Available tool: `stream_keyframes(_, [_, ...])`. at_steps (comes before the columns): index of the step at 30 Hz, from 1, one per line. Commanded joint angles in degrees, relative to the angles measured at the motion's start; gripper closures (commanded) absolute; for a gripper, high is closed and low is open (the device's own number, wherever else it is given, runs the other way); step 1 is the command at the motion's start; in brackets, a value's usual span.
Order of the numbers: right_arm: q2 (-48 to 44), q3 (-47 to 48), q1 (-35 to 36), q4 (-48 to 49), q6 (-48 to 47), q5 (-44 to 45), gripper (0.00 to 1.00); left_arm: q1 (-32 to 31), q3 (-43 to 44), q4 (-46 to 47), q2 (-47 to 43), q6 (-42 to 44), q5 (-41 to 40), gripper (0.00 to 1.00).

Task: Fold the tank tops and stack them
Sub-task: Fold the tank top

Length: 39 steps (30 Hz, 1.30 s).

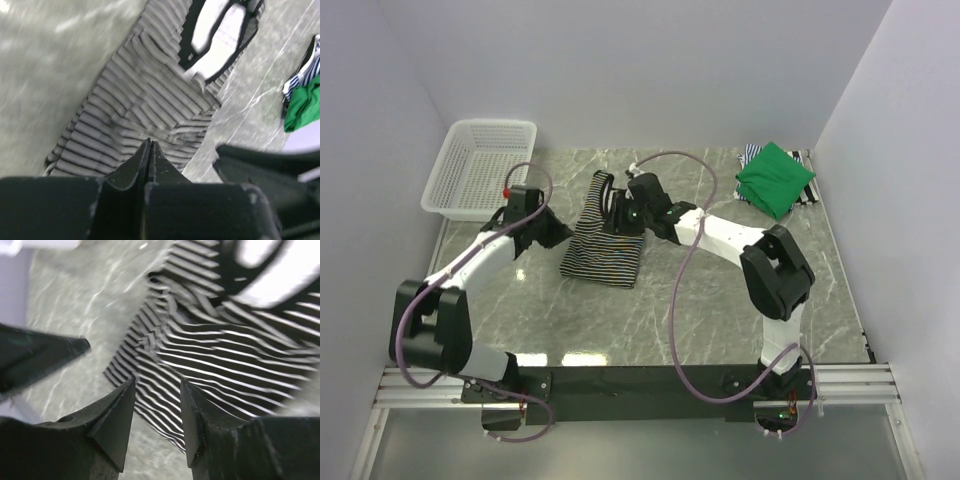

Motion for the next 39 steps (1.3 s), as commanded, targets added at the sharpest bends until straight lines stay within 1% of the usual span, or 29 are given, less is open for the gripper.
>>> stream_keyframes(1, [3.0,2.3,0.1,7.2,-0.2,-10.8,0.52,-0.5,-4.7,1.0,-5.3,-2.8,0.7,0.98])
stream_keyframes(2, [3.6,2.3,0.0,9.4,1.0,-14.6,0.53,-0.6,-5.5,1.0,-6.5,-3.3,0.9,0.99])
stream_keyframes(3, [5.1,2.5,0.1,11.6,1.6,-15.9,0.53,-0.8,-6.3,1.0,-6.9,-3.6,0.9,0.99])
stream_keyframes(5, [6.8,3.5,0.3,13.1,2.6,-18.6,0.53,-1.2,-7.9,1.9,-7.5,-3.8,0.7,0.99])
stream_keyframes(8, [11.0,6.1,0.3,13.9,3.7,-20.1,0.54,-1.5,-8.8,3.1,-5.5,-4.0,1.1,0.99])
stream_keyframes(11, [14.4,8.1,-1.1,12.6,5.6,-17.6,0.55,-1.7,-10.1,5.3,-2.1,-4.4,0.7,0.99])
stream_keyframes(13, [16.1,6.8,-3.5,15.2,8.7,-17.2,0.55,-1.7,-11.1,6.2,0.1,-4.6,0.9,0.99])
stream_keyframes(14, [16.5,6.2,-4.3,16.0,12.2,-17.3,0.55,-1.7,-11.7,7.4,2.2,-5.4,1.1,0.99])
stream_keyframes(15, [17.3,5.6,-5.7,17.4,13.7,-17.6,0.55,-1.6,-12.2,7.7,3.2,-5.7,1.4,0.99])
stream_keyframes(18, [17.7,5.0,-6.6,15.2,15.3,-15.6,0.56,-1.6,-14.1,10.0,6.6,-7.0,2.3,0.99])
stream_keyframes(23, [15.9,-0.8,-7.8,19.4,17.8,-14.4,0.56,-1.6,-15.9,10.7,8.3,-8.0,1.8,0.99])
stream_keyframes(28, [13.4,-3.7,-9.3,20.8,17.3,-13.3,0.56,-0.9,-15.5,8.8,5.9,-6.9,0.6,0.99])
stream_keyframes(30, [10.4,-5.0,-9.9,21.5,16.2,-12.1,0.55,-0.7,-14.8,8.7,4.6,-5.7,1.0,0.96])
stream_keyframes(32, [8.4,-4.6,-9.9,20.1,13.1,-10.8,0.54,-0.8,-12.0,7.5,2.8,-3.3,1.4,0.91])
stream_keyframes(33, [6.5,-4.5,-9.7,19.2,12.2,-10.1,0.53,-0.8,-9.2,7.2,2.3,-2.3,1.5,0.87])
stream_keyframes(36, [2.0,-5.5,-9.2,17.9,10.0,-7.9,0.52,-1.0,-4.7,5.1,0.4,1.3,1.2,0.81])
stream_keyframes(37, [0.8,-7.0,-9.1,17.8,9.3,-7.6,0.52,-1.1,-1.8,4.7,0.3,2.1,1.2,0.78])
stream_keyframes(39, [-2.1,-9.6,-8.5,20.1,10.2,-8.0,0.52,-1.5,1.0,5.1,0.9,3.8,2.7,0.75])
